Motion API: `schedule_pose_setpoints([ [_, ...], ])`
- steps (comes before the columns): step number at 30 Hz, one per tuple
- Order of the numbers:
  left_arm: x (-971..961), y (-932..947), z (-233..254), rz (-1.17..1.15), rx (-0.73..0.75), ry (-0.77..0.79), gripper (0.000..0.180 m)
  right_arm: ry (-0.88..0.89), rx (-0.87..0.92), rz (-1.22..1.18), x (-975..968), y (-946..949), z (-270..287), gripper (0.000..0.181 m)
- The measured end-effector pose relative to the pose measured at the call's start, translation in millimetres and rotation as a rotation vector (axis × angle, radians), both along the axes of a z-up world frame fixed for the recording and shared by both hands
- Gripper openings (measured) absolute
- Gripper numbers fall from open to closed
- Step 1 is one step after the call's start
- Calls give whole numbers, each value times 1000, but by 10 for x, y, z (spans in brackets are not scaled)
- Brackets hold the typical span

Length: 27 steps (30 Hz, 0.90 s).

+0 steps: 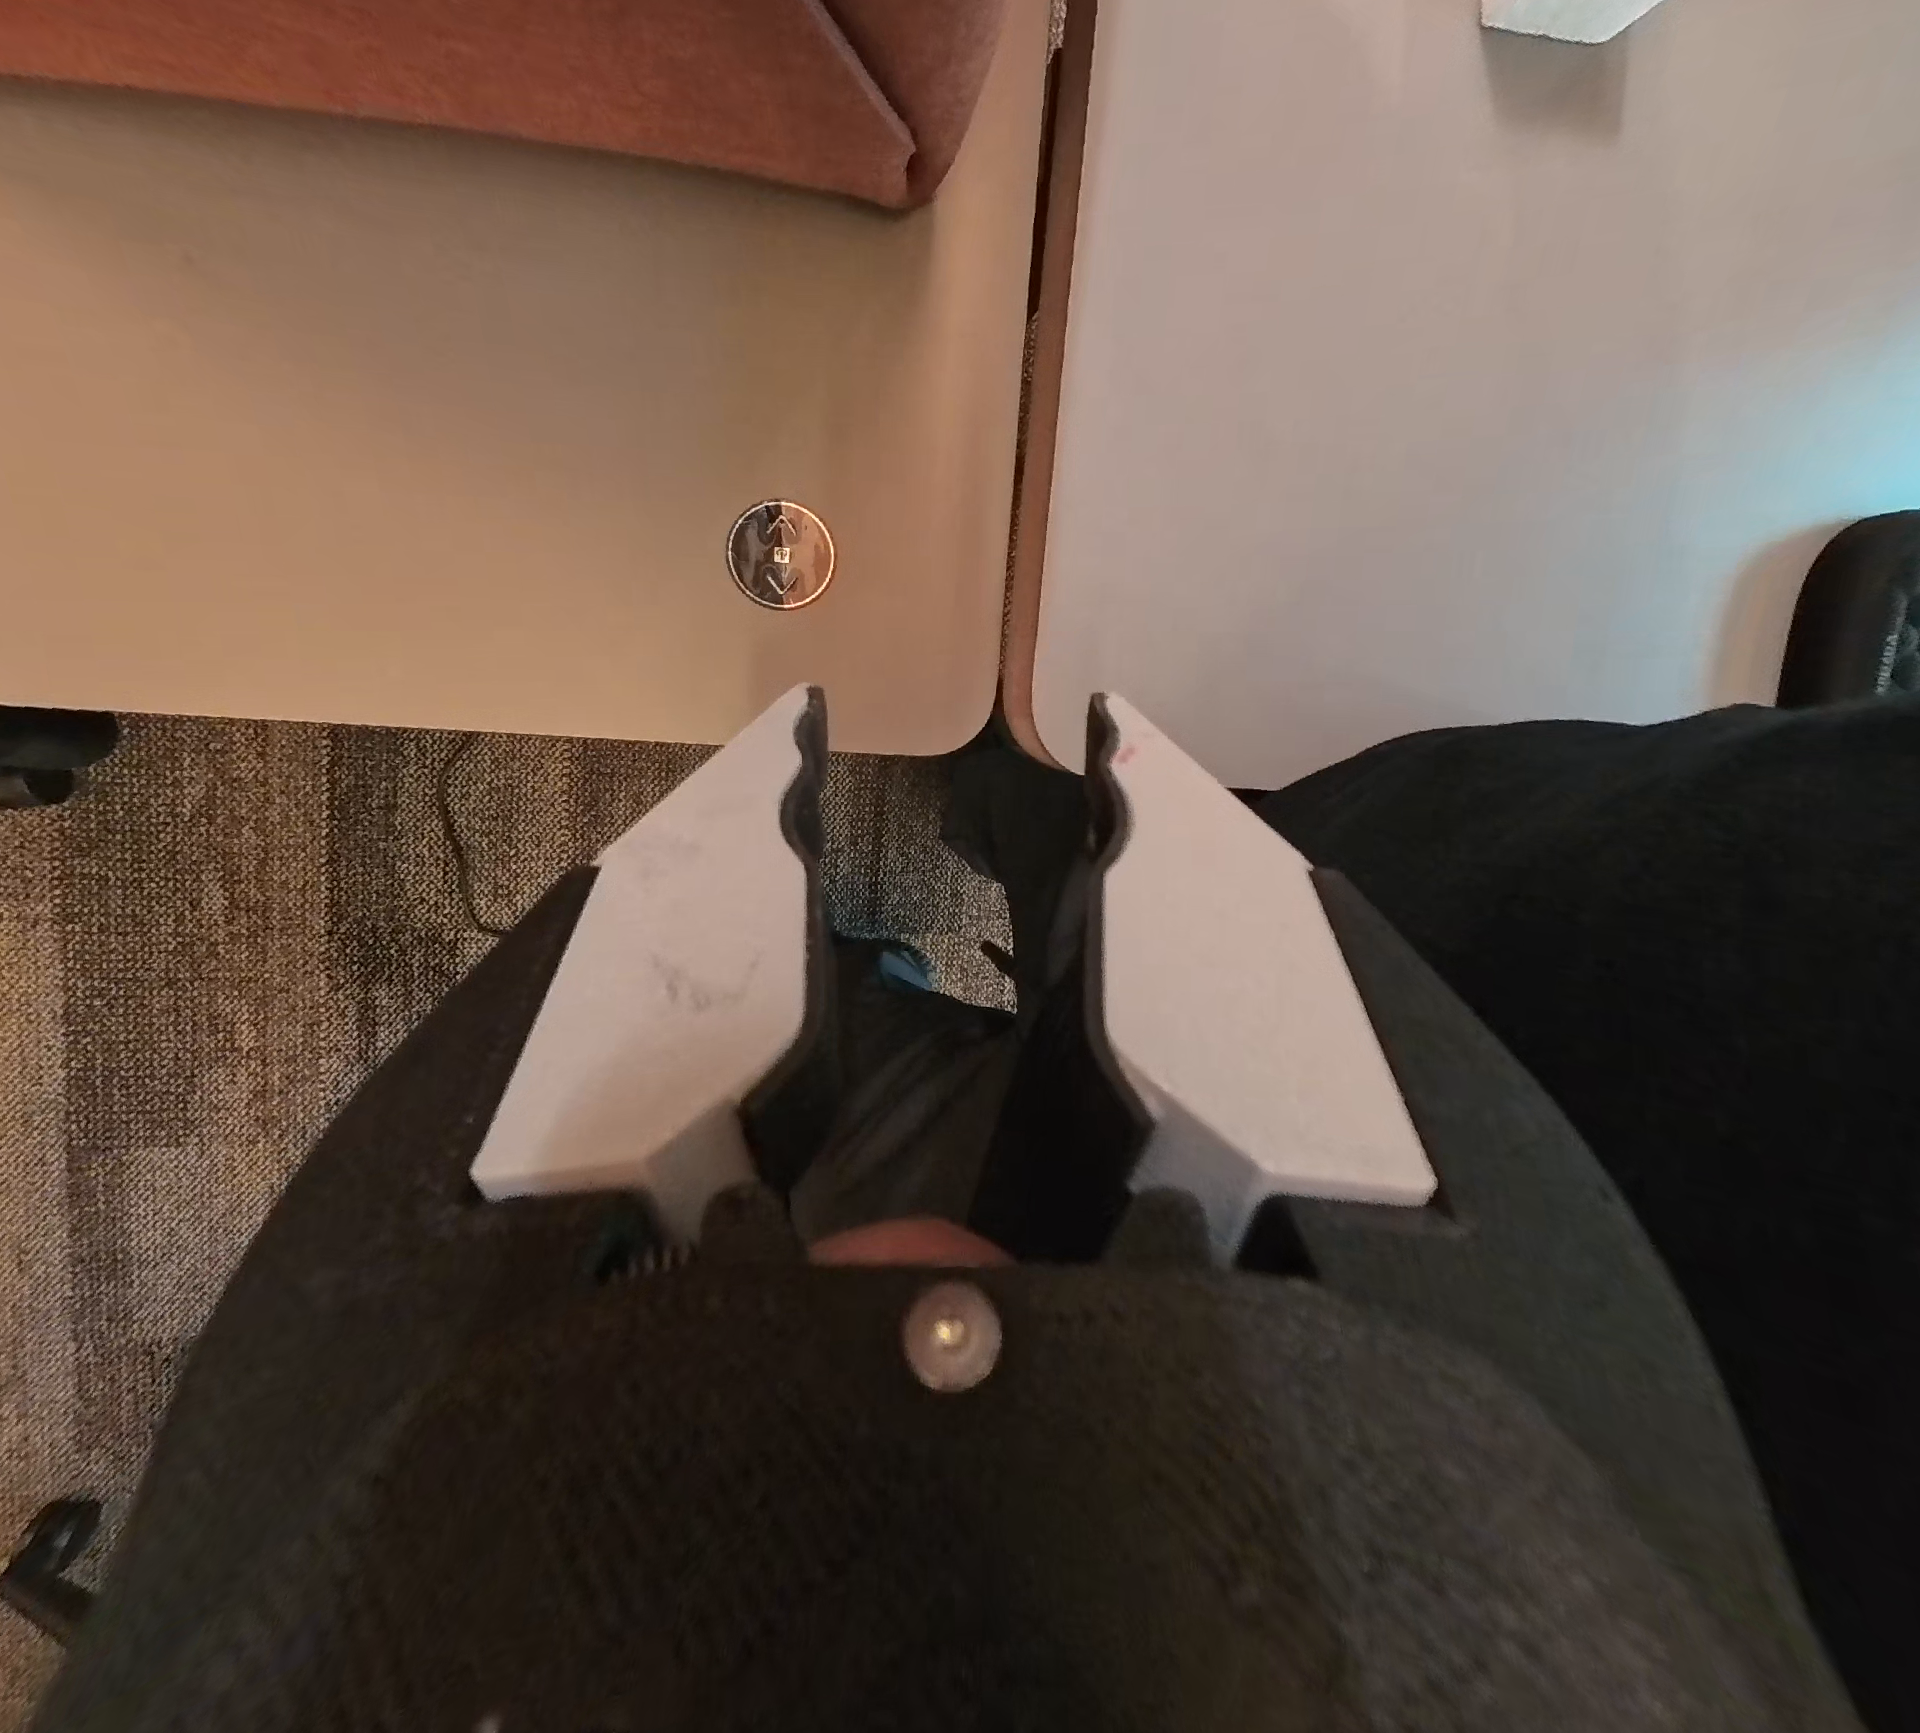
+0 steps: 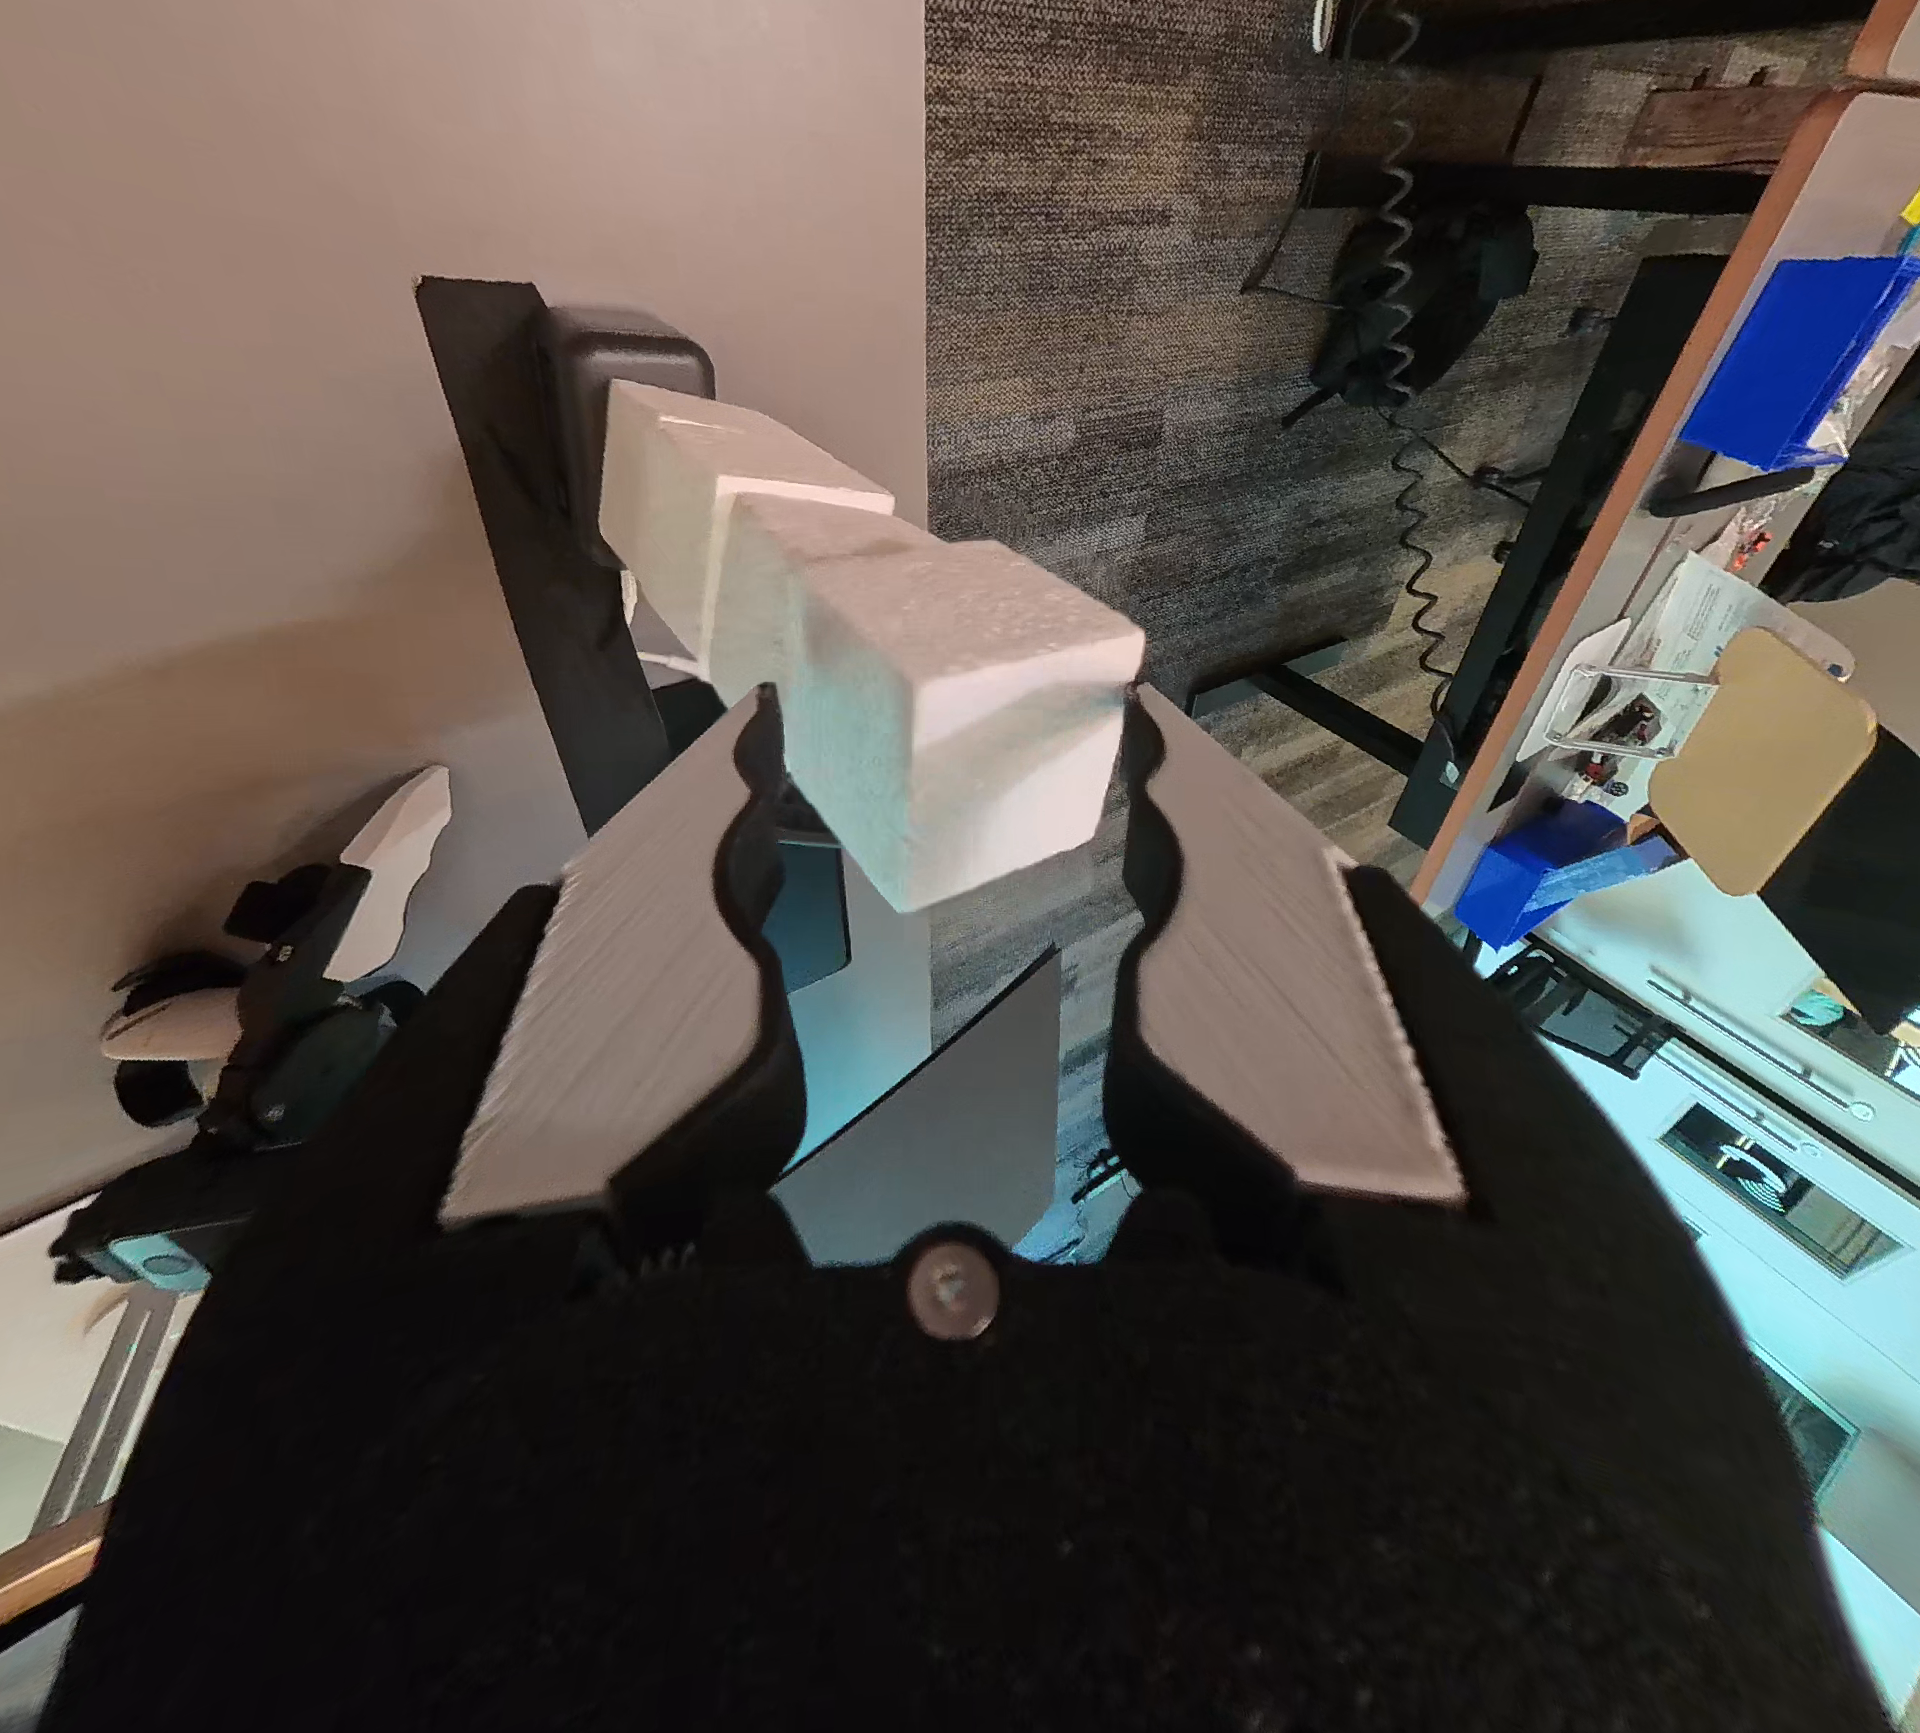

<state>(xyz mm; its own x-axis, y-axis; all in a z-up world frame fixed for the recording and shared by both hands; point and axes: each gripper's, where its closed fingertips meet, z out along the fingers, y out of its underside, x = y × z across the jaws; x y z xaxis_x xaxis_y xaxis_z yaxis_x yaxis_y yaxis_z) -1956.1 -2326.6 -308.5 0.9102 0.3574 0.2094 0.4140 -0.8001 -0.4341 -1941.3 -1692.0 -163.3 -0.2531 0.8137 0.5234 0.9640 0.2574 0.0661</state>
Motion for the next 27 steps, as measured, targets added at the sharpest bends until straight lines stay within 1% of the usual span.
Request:
schedule_pose_setpoints([
  [7, 2, -2, -4, 0, 1, -3, 48, 17, 21, 15, 2, -40, 119, 66],
  [9, 2, -2, -3, 0, 1, -3, 48, 51, -1, 13, 8, -73, 194, 66],
  [12, -2, -11, -1, 5, 4, -2, 48, 176, -97, -47, 44, -109, 344, 67],
  [15, -6, -24, 0, 16, 10, -6, 48, 343, -234, -150, 152, -100, 454, 77],
  [17, -5, -28, -1, 21, 13, -8, 48, 446, -329, -219, 263, -86, 441, 76],
  [18, -2, -26, -2, 22, 16, -10, 48, 478, -363, -252, 342, -70, 393, 73],
  [19, 3, -24, -2, 21, 17, -12, 48, 489, -380, -286, 440, -44, 316, 63],
  [22, 24, -14, -12, 10, 17, -15, 48, 441, -329, -383, 752, 97, -13, 21],
  [23, 35, -10, -18, 4, 15, -18, 48, 412, -301, -409, 828, 142, -130, 16],
  [25, 51, 3, -26, -8, 11, -18, 48, 383, -281, -450, 879, 186, -339, 16],
  [27, 59, 14, -21, -16, 8, -14, 48, 395, -291, -466, 819, 199, -495, 16],
])
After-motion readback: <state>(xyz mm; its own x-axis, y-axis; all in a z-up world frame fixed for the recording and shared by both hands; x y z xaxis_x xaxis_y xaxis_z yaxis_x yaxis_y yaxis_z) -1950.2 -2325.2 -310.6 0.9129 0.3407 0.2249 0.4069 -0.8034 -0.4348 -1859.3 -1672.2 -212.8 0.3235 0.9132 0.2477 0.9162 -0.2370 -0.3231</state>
